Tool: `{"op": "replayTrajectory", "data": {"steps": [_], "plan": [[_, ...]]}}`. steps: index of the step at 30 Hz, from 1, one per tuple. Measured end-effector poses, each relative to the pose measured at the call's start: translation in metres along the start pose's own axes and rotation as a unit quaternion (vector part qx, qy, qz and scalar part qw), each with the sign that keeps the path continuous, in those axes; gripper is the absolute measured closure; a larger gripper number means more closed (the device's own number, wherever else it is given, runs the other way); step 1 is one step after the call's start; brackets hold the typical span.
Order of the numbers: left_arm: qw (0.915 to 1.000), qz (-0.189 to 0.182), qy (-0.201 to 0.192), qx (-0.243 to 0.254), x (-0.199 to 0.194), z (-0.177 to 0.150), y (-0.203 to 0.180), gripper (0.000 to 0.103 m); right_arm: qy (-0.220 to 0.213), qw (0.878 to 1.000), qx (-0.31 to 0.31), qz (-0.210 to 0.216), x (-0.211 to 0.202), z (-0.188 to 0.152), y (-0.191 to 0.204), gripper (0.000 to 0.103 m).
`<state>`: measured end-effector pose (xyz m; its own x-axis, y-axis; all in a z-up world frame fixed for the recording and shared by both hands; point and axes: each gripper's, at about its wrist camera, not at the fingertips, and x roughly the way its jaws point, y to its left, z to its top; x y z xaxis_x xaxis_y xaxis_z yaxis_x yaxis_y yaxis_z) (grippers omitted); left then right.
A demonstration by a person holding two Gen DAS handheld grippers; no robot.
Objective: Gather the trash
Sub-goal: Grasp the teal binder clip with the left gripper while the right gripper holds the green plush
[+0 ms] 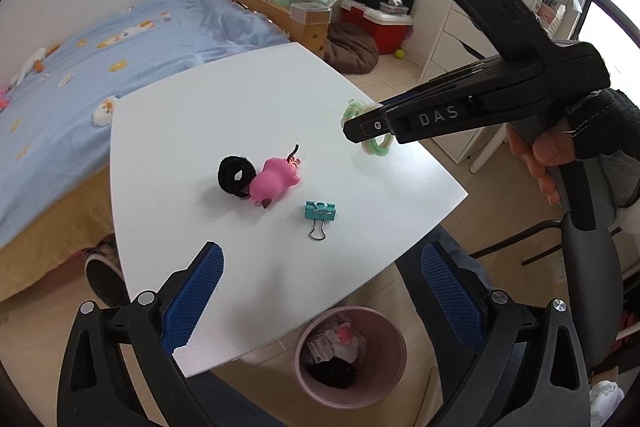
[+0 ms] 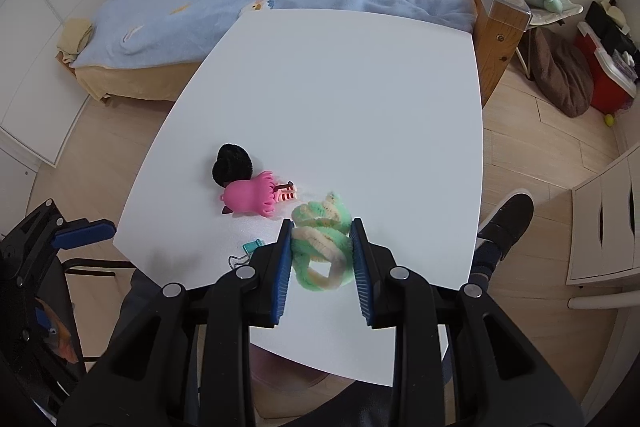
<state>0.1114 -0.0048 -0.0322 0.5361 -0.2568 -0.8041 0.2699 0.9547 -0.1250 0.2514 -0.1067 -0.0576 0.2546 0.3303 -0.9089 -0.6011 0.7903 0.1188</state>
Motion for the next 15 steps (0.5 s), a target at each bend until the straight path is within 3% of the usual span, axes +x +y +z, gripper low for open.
{"op": "replayTrajectory", "data": {"steps": [15], "plan": [[0.9978, -0.017, 0.055, 0.032, 0.058, 0.017, -0.002, 0.008, 0.0, 1.0, 0.011, -0.013, -0.013, -0.006, -0.022, 0.075]]}}
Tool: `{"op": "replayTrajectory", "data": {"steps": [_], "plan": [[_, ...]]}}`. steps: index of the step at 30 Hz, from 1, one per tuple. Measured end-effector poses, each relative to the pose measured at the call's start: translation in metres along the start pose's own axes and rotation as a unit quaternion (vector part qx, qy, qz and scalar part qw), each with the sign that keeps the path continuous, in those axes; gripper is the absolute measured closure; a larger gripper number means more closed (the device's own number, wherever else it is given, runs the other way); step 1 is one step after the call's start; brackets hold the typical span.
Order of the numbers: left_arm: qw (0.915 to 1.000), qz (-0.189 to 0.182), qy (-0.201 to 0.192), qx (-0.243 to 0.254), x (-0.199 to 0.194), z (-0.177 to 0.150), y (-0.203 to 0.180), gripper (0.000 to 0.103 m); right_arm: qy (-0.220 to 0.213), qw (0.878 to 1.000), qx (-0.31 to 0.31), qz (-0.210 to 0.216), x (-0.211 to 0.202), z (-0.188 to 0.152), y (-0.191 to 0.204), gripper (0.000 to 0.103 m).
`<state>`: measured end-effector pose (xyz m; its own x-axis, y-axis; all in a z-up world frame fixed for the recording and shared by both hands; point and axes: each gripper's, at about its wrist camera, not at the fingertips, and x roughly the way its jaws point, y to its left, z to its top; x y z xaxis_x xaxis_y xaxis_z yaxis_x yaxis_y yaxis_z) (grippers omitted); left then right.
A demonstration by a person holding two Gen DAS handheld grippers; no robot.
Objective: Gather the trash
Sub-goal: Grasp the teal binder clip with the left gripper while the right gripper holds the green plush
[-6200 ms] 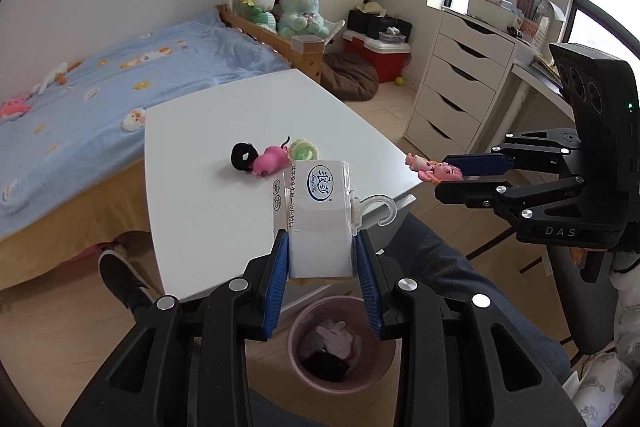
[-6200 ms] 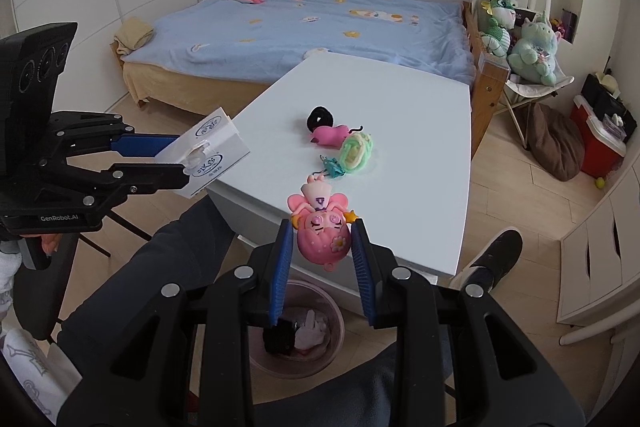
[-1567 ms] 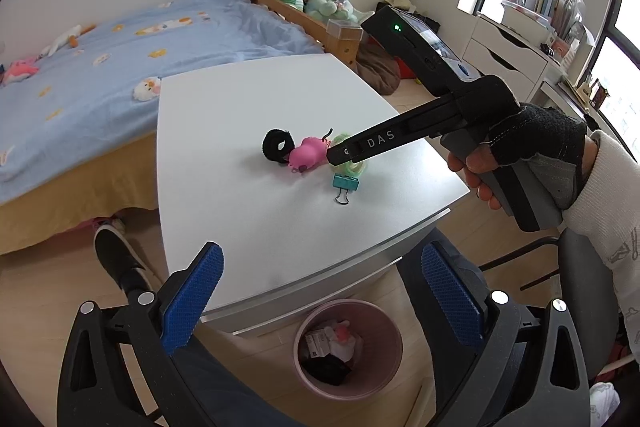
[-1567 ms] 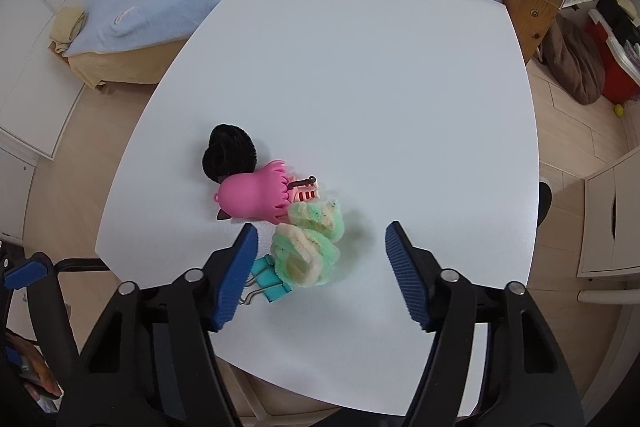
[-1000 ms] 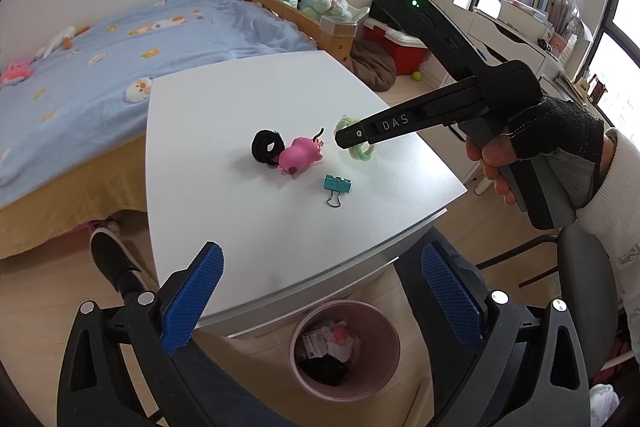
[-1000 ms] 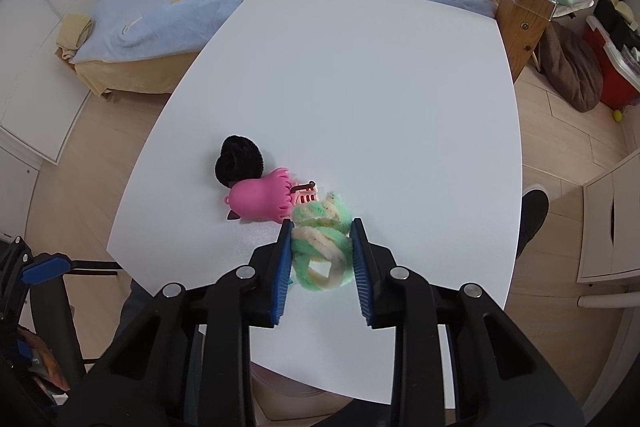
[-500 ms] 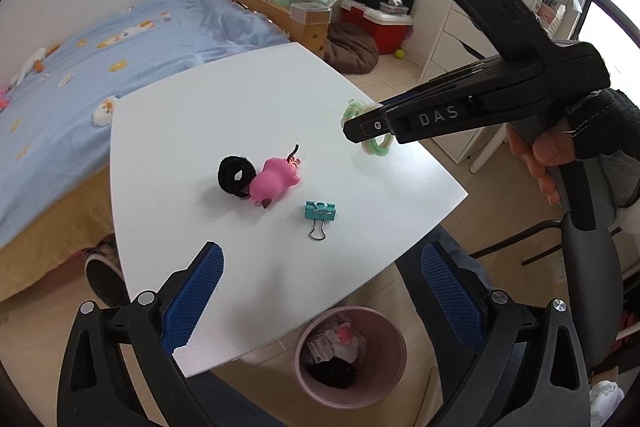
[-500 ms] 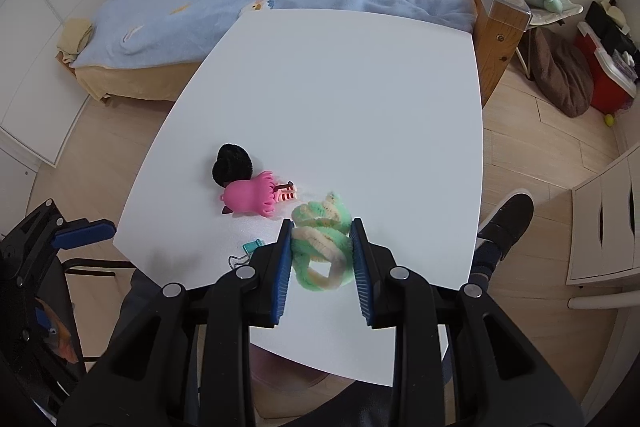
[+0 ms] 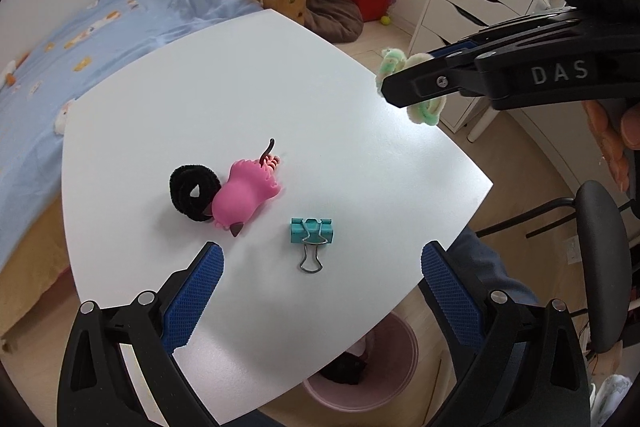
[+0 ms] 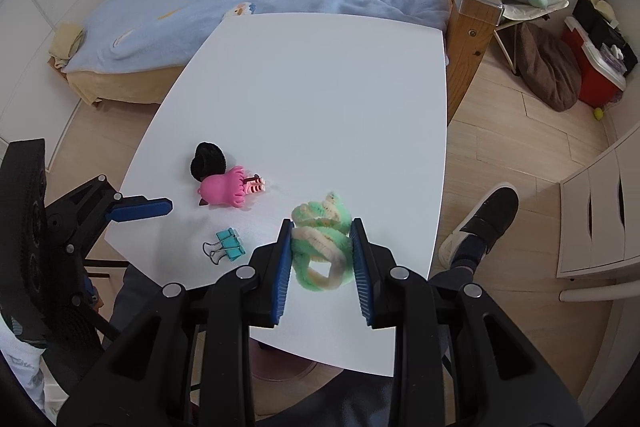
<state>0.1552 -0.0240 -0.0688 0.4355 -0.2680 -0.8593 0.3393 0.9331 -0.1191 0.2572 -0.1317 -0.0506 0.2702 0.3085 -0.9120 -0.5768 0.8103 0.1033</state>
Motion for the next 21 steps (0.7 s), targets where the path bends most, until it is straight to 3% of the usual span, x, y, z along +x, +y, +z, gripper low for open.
{"op": "replayTrajectory", "data": {"steps": [2, 4, 10, 18, 20, 21], "plan": [[1.0, 0.002, 0.001, 0.001, 0.005, 0.0, 0.0, 0.008, 0.0, 1.0, 0.001, 0.0, 0.0, 0.0, -0.002, 0.075], [1.0, -0.001, 0.002, 0.002, 0.008, 0.001, -0.001, 0.02, 0.0, 1.0, 0.002, 0.001, 0.001, -0.001, -0.003, 0.075], [0.9999, 0.006, 0.011, 0.01, 0.017, 0.003, -0.002, 0.041, 0.001, 1.0, 0.004, 0.002, 0.003, -0.003, -0.005, 0.075], [0.9996, 0.021, 0.013, 0.011, 0.025, 0.009, -0.001, 0.054, 0.001, 1.0, 0.005, 0.004, 0.006, -0.005, -0.006, 0.075], [0.9995, 0.026, 0.013, 0.01, 0.025, 0.009, -0.001, 0.063, 0.001, 1.0, 0.005, 0.004, 0.005, -0.005, -0.006, 0.075], [0.9995, 0.027, 0.014, 0.011, 0.025, 0.01, -0.001, 0.073, 0.001, 1.0, 0.005, 0.004, 0.005, -0.005, -0.006, 0.075]]}}
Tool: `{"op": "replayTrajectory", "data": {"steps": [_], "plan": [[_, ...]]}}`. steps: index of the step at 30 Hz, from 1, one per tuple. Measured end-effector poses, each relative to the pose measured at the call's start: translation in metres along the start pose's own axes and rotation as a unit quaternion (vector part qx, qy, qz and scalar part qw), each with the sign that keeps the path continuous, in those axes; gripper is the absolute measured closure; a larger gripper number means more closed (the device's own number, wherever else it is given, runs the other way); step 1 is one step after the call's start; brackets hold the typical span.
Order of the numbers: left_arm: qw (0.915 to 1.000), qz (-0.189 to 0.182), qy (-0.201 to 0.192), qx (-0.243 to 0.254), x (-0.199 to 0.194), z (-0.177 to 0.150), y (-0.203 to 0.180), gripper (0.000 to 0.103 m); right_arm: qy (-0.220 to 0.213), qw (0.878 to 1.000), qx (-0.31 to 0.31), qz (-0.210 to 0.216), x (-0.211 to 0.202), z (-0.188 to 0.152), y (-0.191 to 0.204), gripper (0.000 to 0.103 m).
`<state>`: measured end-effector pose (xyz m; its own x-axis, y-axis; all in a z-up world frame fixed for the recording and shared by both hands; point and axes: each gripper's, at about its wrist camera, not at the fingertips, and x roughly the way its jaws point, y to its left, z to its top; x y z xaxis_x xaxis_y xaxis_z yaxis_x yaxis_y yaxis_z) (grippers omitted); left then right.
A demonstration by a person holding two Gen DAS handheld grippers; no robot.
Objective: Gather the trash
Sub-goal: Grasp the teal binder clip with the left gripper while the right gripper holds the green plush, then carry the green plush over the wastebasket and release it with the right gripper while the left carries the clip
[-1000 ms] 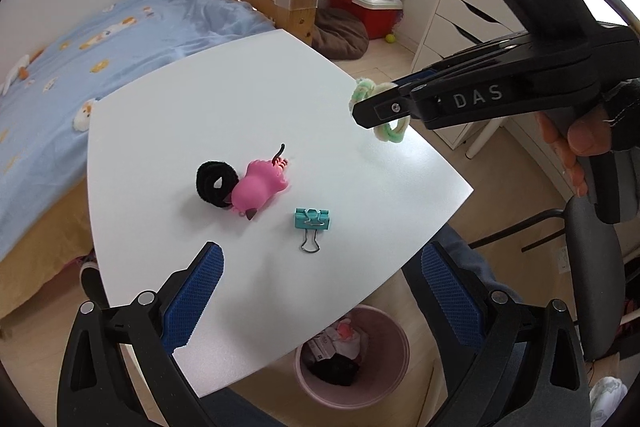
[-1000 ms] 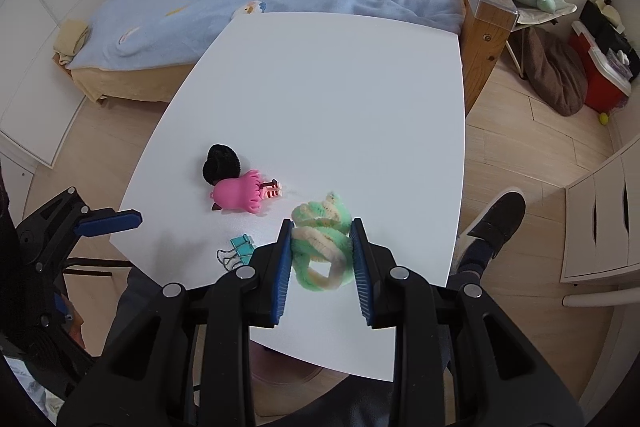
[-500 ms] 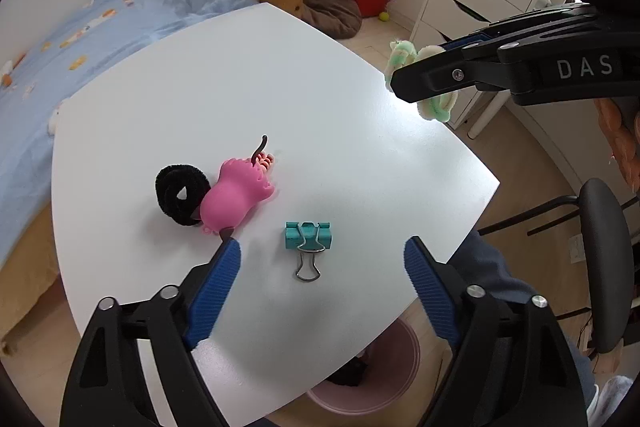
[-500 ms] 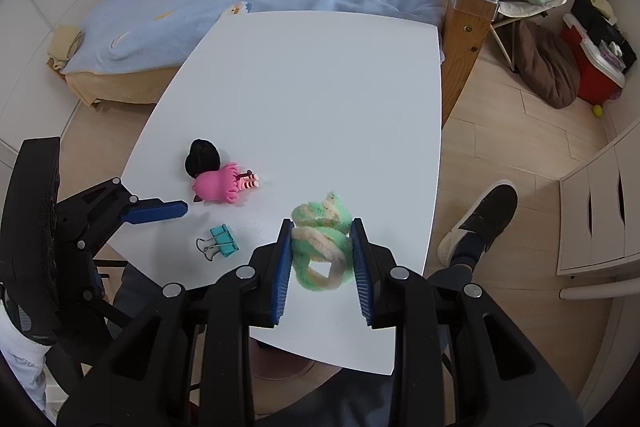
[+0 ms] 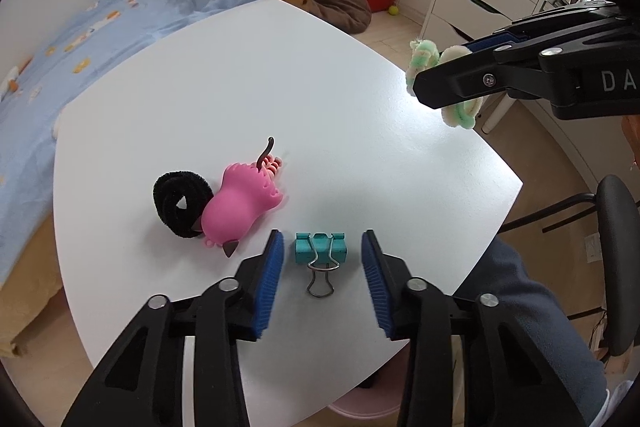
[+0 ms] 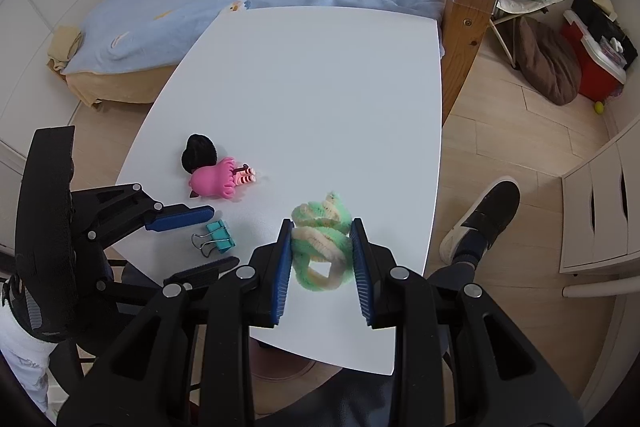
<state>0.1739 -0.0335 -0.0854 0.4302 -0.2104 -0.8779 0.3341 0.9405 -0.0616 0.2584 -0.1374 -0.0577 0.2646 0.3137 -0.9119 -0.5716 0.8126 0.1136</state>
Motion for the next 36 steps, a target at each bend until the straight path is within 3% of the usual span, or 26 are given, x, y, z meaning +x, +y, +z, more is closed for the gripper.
{"op": "replayTrajectory", "data": {"steps": [1, 10, 19, 36], "plan": [[1.0, 0.003, 0.002, 0.0, 0.0, 0.0, 0.0, 0.078, 0.0, 1.0, 0.0, 0.0, 0.0, 0.0, 0.0, 0.075], [0.9999, 0.012, 0.006, -0.009, -0.008, -0.003, 0.001, 0.079, -0.007, 1.0, -0.01, 0.001, -0.001, -0.002, 0.008, 0.075], [0.9996, 0.014, -0.014, -0.021, -0.045, -0.017, 0.002, 0.079, -0.024, 0.999, -0.043, 0.006, -0.018, -0.012, 0.028, 0.075], [0.9982, 0.015, -0.058, -0.003, -0.108, -0.052, -0.019, 0.078, -0.079, 0.991, -0.105, 0.027, -0.071, -0.076, 0.063, 0.075]]}}
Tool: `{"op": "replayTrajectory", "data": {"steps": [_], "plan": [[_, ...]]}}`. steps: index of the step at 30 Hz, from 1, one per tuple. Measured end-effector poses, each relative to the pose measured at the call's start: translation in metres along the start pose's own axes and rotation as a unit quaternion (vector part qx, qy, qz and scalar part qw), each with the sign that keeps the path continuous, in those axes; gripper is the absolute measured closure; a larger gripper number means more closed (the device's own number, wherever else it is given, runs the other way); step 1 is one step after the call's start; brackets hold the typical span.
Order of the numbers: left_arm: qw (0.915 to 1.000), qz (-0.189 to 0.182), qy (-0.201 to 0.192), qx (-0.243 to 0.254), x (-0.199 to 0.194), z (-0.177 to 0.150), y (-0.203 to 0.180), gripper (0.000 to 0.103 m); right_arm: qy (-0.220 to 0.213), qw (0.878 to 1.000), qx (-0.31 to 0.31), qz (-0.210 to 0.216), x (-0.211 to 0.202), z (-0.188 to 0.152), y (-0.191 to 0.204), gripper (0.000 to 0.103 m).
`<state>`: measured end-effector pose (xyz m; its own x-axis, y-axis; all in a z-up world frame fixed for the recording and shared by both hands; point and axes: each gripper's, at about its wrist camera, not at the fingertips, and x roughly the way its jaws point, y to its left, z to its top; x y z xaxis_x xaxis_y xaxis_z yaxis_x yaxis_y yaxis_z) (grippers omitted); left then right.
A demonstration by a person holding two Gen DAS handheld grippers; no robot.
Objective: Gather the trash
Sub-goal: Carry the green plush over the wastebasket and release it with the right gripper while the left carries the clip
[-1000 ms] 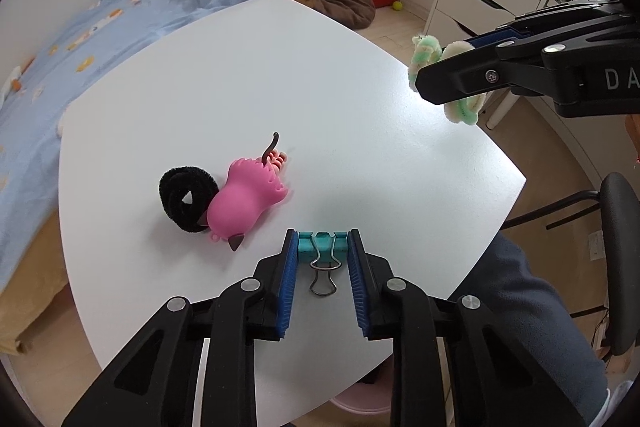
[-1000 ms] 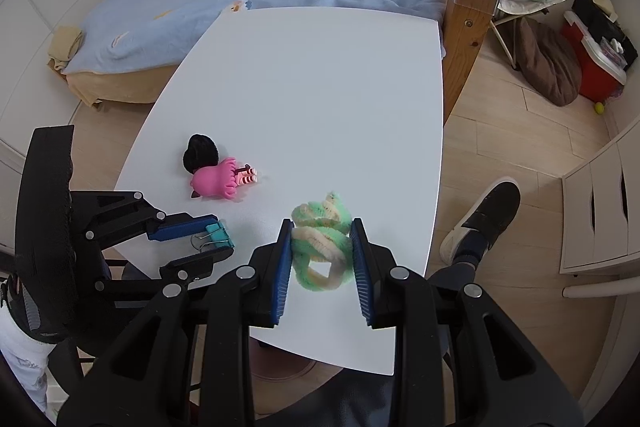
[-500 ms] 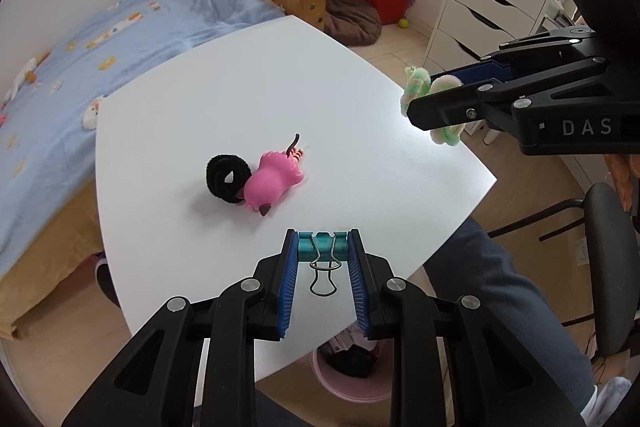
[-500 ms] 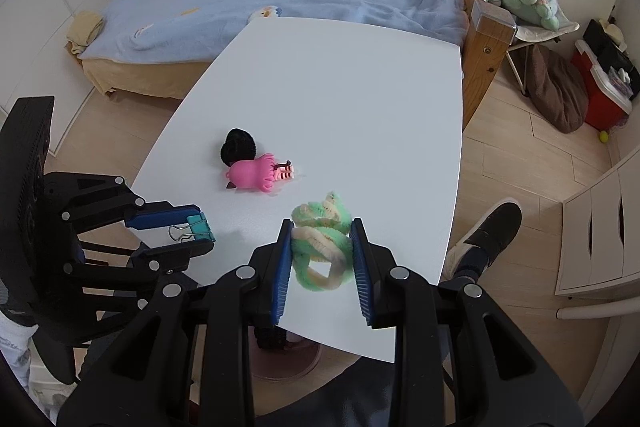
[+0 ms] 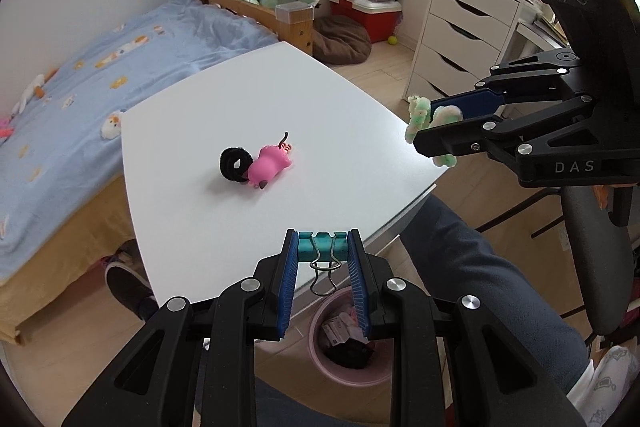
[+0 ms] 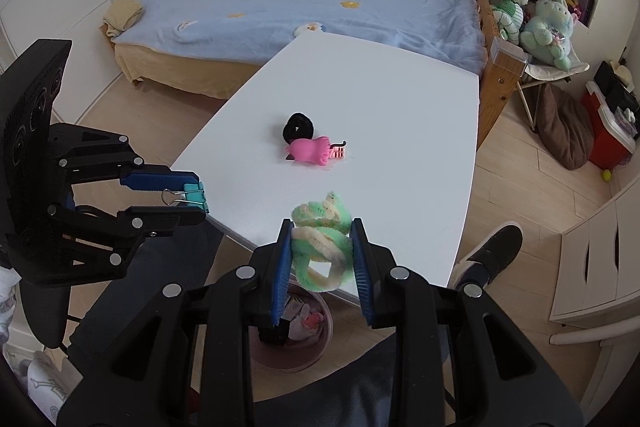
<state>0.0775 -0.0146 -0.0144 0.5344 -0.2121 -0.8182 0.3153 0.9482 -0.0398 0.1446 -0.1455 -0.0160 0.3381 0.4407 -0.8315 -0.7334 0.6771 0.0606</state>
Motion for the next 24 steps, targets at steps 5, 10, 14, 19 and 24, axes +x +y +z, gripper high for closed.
{"op": "replayTrajectory", "data": {"steps": [5, 10, 14, 19, 24], "plan": [[1.0, -0.003, -0.006, 0.006, -0.01, -0.016, -0.011, 0.079, -0.013, 1.0, -0.003, 0.006, -0.014, -0.024, 0.012, 0.075], [0.9998, -0.007, -0.013, 0.009, -0.017, -0.029, -0.021, 0.078, -0.014, 1.0, -0.006, 0.014, -0.017, -0.048, 0.024, 0.075], [0.9997, -0.01, -0.02, 0.006, -0.02, -0.041, -0.027, 0.078, -0.01, 1.0, -0.009, 0.022, -0.014, -0.064, 0.035, 0.075], [0.9996, -0.016, -0.022, -0.002, -0.022, -0.056, -0.033, 0.078, -0.003, 0.999, -0.01, 0.039, -0.007, -0.079, 0.049, 0.075], [0.9995, -0.02, -0.022, -0.013, -0.024, -0.068, -0.031, 0.078, 0.003, 0.998, -0.01, 0.054, -0.002, -0.087, 0.056, 0.075]]}}
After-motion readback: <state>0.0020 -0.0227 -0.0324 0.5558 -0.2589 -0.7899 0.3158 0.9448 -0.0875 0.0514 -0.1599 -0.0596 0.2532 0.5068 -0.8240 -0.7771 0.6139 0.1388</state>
